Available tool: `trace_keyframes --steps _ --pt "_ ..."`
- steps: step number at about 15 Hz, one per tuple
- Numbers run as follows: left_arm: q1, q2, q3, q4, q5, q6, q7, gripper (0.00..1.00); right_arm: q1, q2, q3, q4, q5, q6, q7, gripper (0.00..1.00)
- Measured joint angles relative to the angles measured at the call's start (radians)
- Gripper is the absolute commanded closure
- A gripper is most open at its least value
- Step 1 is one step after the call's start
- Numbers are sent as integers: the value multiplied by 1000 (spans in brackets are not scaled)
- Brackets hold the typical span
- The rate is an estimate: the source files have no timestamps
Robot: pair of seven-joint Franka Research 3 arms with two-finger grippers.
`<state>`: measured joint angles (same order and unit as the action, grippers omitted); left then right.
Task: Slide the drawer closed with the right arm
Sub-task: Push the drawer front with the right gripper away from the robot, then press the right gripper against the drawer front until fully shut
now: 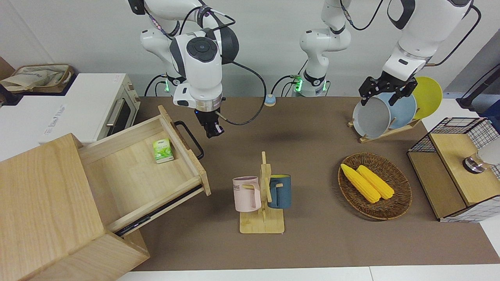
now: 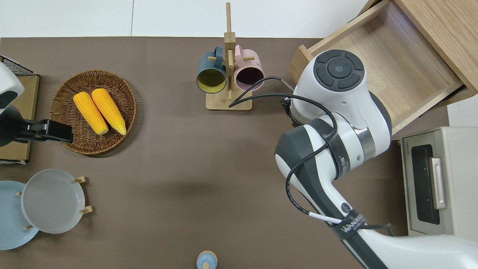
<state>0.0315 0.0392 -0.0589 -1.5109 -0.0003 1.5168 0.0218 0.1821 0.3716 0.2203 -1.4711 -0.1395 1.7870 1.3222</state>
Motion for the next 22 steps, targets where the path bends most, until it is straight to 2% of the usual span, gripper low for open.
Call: trace_keyframes --steps 4,10,15,22 --pt "0 0 0 0 0 0 0 7 -42 30 1 67 -1 3 -14 1000" --pt "0 0 0 0 0 0 0 7 -130 64 5 127 -1 11 -118 1000" --pt "0 0 0 0 0 0 0 7 -188 95 6 142 -1 41 -189 1000" --pt "0 0 0 0 0 0 0 7 -272 103 6 167 -1 45 -281 1000"
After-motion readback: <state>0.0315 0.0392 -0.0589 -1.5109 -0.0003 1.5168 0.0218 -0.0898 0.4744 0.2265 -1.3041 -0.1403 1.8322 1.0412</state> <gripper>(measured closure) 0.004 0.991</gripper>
